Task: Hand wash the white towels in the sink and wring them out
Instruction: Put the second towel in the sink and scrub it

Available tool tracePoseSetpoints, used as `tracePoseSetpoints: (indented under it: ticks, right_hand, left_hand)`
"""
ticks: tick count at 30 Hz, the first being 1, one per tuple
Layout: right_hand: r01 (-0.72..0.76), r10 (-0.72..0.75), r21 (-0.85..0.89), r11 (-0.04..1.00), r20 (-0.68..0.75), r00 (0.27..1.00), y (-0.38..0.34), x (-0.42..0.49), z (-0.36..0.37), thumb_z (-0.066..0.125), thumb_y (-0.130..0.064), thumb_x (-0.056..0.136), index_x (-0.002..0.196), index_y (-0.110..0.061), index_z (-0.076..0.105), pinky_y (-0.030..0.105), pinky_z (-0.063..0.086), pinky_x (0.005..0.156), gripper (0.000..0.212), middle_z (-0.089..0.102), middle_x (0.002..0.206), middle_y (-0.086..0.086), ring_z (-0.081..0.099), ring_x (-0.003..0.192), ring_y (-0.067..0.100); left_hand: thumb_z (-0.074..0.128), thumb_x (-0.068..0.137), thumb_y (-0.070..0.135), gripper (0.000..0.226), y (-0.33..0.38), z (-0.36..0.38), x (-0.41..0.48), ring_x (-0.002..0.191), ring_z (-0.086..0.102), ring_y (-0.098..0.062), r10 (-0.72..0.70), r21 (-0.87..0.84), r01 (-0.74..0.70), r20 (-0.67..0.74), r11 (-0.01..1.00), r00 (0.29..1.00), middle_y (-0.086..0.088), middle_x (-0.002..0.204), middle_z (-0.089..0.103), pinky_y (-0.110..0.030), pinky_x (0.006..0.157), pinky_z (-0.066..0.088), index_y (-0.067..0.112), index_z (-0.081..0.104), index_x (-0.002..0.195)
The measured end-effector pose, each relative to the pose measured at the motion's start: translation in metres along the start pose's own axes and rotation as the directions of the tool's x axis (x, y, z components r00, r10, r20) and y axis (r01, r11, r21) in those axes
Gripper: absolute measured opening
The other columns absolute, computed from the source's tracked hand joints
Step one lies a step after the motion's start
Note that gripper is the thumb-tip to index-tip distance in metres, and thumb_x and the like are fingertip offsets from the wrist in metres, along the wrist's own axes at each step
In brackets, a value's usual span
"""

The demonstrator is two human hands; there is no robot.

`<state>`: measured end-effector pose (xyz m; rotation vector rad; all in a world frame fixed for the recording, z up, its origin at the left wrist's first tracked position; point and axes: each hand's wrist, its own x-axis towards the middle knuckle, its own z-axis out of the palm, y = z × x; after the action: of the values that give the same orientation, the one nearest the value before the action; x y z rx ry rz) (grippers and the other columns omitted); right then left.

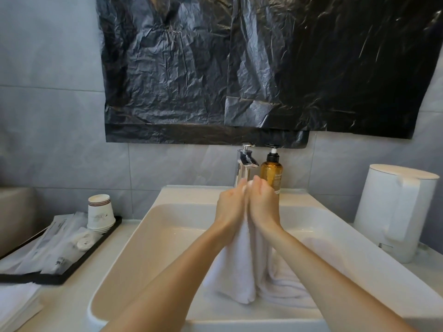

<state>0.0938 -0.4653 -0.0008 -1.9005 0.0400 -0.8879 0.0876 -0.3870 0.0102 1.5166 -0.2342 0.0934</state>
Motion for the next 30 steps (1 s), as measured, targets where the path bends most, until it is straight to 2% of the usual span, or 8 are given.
tracePoseSetpoints:
  ticks: [6,8,13,17,20,23,26,30]
  right_hand:
    - [0.101,-0.103,0.036,0.994,0.047,0.994,-0.003,-0.011,0.002,0.034,-0.033,0.103,0.071,-0.022,0.046,0.032,0.043,0.066,0.037,0.056,0.069,-0.001,0.057,0.071,0.018]
    - [-0.019,0.019,0.037,0.999,0.017,1.000,-0.001,0.002,0.001,0.031,-0.036,0.104,0.076,-0.021,0.049,0.037,0.044,0.073,0.036,0.059,0.078,0.002,0.059,0.081,0.023]
    - [0.166,-0.190,0.121,0.979,0.223,0.956,0.002,-0.010,-0.012,0.040,-0.032,0.102,0.067,-0.020,0.038,0.031,0.028,0.057,0.038,0.038,0.054,-0.011,0.035,0.054,0.005]
    - [-0.119,0.111,0.036,0.992,0.189,0.976,-0.005,0.010,-0.029,0.034,-0.051,0.100,0.069,-0.015,0.049,0.033,0.033,0.066,0.049,0.047,0.063,-0.002,0.047,0.064,0.013]
    - [-0.102,0.138,-0.110,0.989,0.404,0.904,0.000,0.012,-0.038,0.040,-0.057,0.096,0.084,-0.017,0.054,0.030,0.037,0.069,0.043,0.056,0.084,-0.001,0.053,0.080,0.012]
    - [-0.124,0.085,0.033,0.992,0.550,0.831,0.001,0.018,-0.044,0.055,-0.052,0.091,0.112,-0.018,0.059,0.024,0.043,0.076,0.040,0.062,0.103,-0.006,0.058,0.095,0.008]
    - [-0.036,0.014,0.033,0.999,0.511,0.859,0.007,0.025,-0.048,0.057,-0.040,0.094,0.095,-0.005,0.061,0.026,0.037,0.069,0.035,0.053,0.081,0.002,0.050,0.077,0.012]
    - [-0.063,0.025,0.143,0.988,0.254,0.967,0.008,0.035,-0.058,0.051,-0.031,0.099,0.095,-0.008,0.060,0.016,0.040,0.061,0.025,0.055,0.079,-0.001,0.050,0.072,0.010]
  left_hand:
    - [0.044,0.101,0.036,0.043,0.002,-0.005,0.005,0.056,0.052,-0.008,0.002,0.005,-0.002,-0.052,1.000,0.999,0.005,0.058,0.061,-0.017,0.045,0.039,0.014,0.061,0.068]
    - [0.045,0.100,0.039,0.041,0.003,-0.002,-0.001,0.062,0.060,-0.008,-0.020,-0.042,0.020,0.016,0.999,1.000,0.000,0.069,0.067,-0.016,0.049,0.043,0.010,0.069,0.081]
    - [0.045,0.099,0.048,0.049,0.013,-0.017,0.008,0.064,0.053,-0.017,-0.020,-0.035,0.019,-0.016,0.999,1.000,-0.004,0.063,0.055,-0.025,0.056,0.039,0.012,0.056,0.068]
    - [0.046,0.096,0.056,0.046,0.018,-0.029,0.012,0.067,0.046,-0.015,0.081,-0.002,-0.081,0.041,0.997,0.996,-0.002,0.067,0.047,-0.028,0.059,0.035,0.016,0.050,0.073]
    - [0.043,0.099,0.050,0.040,0.019,-0.034,0.014,0.067,0.041,-0.008,0.208,0.049,-0.214,0.101,0.976,0.973,-0.001,0.072,0.044,-0.023,0.060,0.033,0.015,0.049,0.081]
    - [0.040,0.102,0.039,0.053,0.020,-0.032,0.011,0.056,0.038,-0.009,0.299,0.099,-0.317,0.162,0.943,0.941,0.012,0.061,0.062,-0.011,0.051,0.030,0.022,0.043,0.052]
    - [0.040,0.101,0.044,0.054,0.015,-0.035,0.016,0.045,0.025,-0.006,0.349,0.146,-0.357,0.078,0.923,0.934,0.015,0.044,0.028,-0.023,0.047,0.022,0.023,0.027,0.053]
    - [0.044,0.094,0.060,0.060,-0.001,-0.046,0.035,0.050,0.028,-0.013,0.387,0.485,-0.345,0.016,0.803,0.922,0.008,0.045,0.026,-0.033,0.056,0.022,0.021,0.027,0.053]
